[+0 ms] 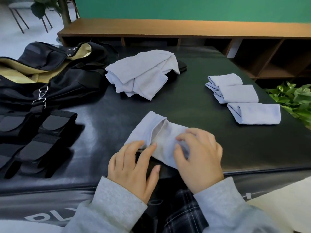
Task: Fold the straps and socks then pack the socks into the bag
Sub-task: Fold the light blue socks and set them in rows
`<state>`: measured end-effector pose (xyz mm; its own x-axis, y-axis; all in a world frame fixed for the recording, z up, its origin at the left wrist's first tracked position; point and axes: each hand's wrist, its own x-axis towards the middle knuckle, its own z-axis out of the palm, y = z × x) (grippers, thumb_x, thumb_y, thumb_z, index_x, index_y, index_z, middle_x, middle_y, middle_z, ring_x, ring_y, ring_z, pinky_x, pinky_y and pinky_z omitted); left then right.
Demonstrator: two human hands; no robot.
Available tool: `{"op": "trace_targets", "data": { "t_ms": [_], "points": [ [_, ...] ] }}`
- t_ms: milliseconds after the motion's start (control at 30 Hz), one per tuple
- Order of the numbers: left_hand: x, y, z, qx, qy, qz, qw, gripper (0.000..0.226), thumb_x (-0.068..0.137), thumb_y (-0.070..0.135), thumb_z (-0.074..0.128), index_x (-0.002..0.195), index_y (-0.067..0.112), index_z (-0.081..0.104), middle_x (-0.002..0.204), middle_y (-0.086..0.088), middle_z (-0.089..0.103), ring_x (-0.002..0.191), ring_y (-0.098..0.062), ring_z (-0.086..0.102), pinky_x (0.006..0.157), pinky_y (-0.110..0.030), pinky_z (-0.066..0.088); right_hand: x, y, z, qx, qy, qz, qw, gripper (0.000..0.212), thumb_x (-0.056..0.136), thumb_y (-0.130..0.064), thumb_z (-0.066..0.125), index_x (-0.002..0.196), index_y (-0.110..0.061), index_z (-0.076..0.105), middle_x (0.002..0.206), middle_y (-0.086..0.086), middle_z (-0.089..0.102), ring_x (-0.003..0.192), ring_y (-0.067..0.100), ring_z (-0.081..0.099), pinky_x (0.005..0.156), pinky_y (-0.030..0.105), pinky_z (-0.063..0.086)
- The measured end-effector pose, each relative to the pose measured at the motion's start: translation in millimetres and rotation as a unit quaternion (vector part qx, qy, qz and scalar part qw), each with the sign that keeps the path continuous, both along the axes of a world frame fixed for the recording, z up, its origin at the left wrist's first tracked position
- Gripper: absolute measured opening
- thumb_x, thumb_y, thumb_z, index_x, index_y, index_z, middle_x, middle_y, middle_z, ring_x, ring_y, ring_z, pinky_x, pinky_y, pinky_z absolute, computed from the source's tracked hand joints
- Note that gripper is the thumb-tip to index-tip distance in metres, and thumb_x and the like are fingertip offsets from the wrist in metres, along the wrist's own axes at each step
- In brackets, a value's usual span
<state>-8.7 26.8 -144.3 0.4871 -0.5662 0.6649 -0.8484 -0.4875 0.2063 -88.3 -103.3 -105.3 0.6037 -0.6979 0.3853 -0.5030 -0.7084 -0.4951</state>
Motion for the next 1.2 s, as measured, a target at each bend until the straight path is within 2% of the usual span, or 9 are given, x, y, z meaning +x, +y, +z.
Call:
{"op": "trace_targets", "data": {
  "t_ms": [67, 133, 333, 500, 633, 800, 867, 967, 1200],
  "points": [
    [0.1, 0.9, 0.7, -0.005, 0.002, 0.001, 1.000, 0.035, 0.083, 0.040, 0.048, 0.110, 0.024, 0.063, 0.107, 0.003, 0.050, 0.097, -0.019, 0.050, 0.083, -0.034, 0.037, -4.4, -9.2, -0.4, 0.046, 0.080, -0.005, 0.996, 0.033, 0.081, -0.047, 0.042, 0.104, -0.033, 0.062, 0.141, -0.006, 0.040, 0.137, 0.011, 0.014, 0.107, 0.033, 0.008],
    [0.1, 1.3, 1.0, 0.009, 0.000, 0.003, 1.000, 0.036, 0.083, 0.040, 0.047, 0.106, 0.021, 0.068, 0.101, 0.002, 0.053, 0.092, -0.019, 0.050, 0.081, -0.034, 0.037, -8.9, -14.9, 0.3, 0.087, 0.139, -0.003, 0.986, 0.029, 0.087, -0.048, 0.048, 0.115, -0.042, 0.052, 0.150, -0.011, 0.023, 0.142, 0.011, 0.000, 0.112, 0.035, -0.003],
    [-1.0, 1.7, 5.2, 0.039, 0.016, 0.007, 0.999, 0.056, 0.082, 0.049, 0.044, 0.118, 0.010, 0.062, 0.119, -0.004, 0.060, 0.114, -0.020, 0.049, 0.091, -0.037, 0.035, -11.6, -13.9, 15.2, 0.065, 0.156, -0.009, 0.986, 0.024, 0.087, -0.049, 0.049, 0.110, -0.045, 0.058, 0.107, -0.013, 0.039, 0.106, 0.011, 0.034, 0.080, 0.025, 0.014],
    [3.5, 5.2, 0.2, 0.039, 0.014, -0.066, 0.997, 0.071, 0.066, 0.072, 0.051, 0.119, 0.025, 0.053, 0.124, 0.003, 0.058, 0.122, -0.016, 0.048, 0.100, -0.047, 0.034, -11.8, -12.1, 28.1, 0.136, 0.173, 0.048, 0.974, 0.025, 0.092, -0.041, 0.044, 0.112, -0.038, 0.059, 0.093, -0.008, 0.049, 0.097, 0.016, 0.053, 0.089, 0.031, 0.033],
    [7.6, 8.1, -2.9, 0.057, 0.015, -0.088, 0.994, 0.060, 0.075, 0.068, 0.049, 0.119, 0.027, 0.052, 0.123, 0.008, 0.059, 0.124, -0.010, 0.045, 0.101, -0.041, 0.033, -12.3, -10.5, 31.0, 0.181, 0.145, 0.082, 0.969, 0.020, 0.092, -0.032, 0.047, 0.103, -0.030, 0.063, 0.065, -0.010, 0.045, 0.078, 0.016, 0.053, 0.088, 0.037, 0.043],
    [6.8, 7.7, -1.8, 0.011, 0.049, -0.104, 0.993, 0.053, 0.087, 0.063, 0.041, 0.120, 0.023, 0.051, 0.119, 0.010, 0.060, 0.119, -0.009, 0.049, 0.099, -0.037, 0.037, -16.9, -17.5, 35.8, 0.239, 0.098, 0.108, 0.960, 0.035, 0.090, -0.011, 0.038, 0.107, -0.029, 0.063, 0.093, -0.013, 0.060, 0.091, 0.010, 0.054, 0.084, 0.022, 0.043],
    [5.7, 8.0, 0.2, -0.015, 0.065, -0.103, 0.992, 0.048, 0.090, 0.057, 0.041, 0.120, 0.021, 0.051, 0.115, 0.008, 0.062, 0.115, -0.009, 0.052, 0.096, -0.036, 0.039, -19.3, -21.7, 38.5, 0.240, 0.081, 0.150, 0.956, 0.041, 0.088, 0.000, 0.039, 0.105, -0.029, 0.063, 0.092, -0.012, 0.058, 0.088, 0.004, 0.052, 0.076, 0.007, 0.037],
    [5.7, 7.7, 2.7, -0.040, 0.092, -0.101, 0.990, 0.042, 0.093, 0.050, 0.039, 0.119, 0.020, 0.050, 0.111, 0.006, 0.064, 0.109, -0.010, 0.055, 0.091, -0.037, 0.043, -21.1, -28.6, 34.7, 0.177, 0.102, 0.205, 0.957, 0.050, 0.082, 0.008, 0.045, 0.114, -0.028, 0.060, 0.089, -0.014, 0.049, 0.084, -0.002, 0.044, 0.076, 0.002, 0.031],
    [4.7, 7.7, 3.1, -0.048, 0.092, -0.099, 0.990, 0.041, 0.090, 0.047, 0.044, 0.120, 0.020, 0.050, 0.113, 0.007, 0.061, 0.113, -0.011, 0.053, 0.089, -0.036, 0.044, -20.2, -30.5, 19.2, 0.084, 0.035, 0.167, 0.982, 0.023, 0.078, 0.000, 0.066, 0.087, -0.022, 0.068, 0.099, -0.022, 0.044, 0.099, -0.006, 0.037, 0.084, -0.002, 0.024]
  ]
}}
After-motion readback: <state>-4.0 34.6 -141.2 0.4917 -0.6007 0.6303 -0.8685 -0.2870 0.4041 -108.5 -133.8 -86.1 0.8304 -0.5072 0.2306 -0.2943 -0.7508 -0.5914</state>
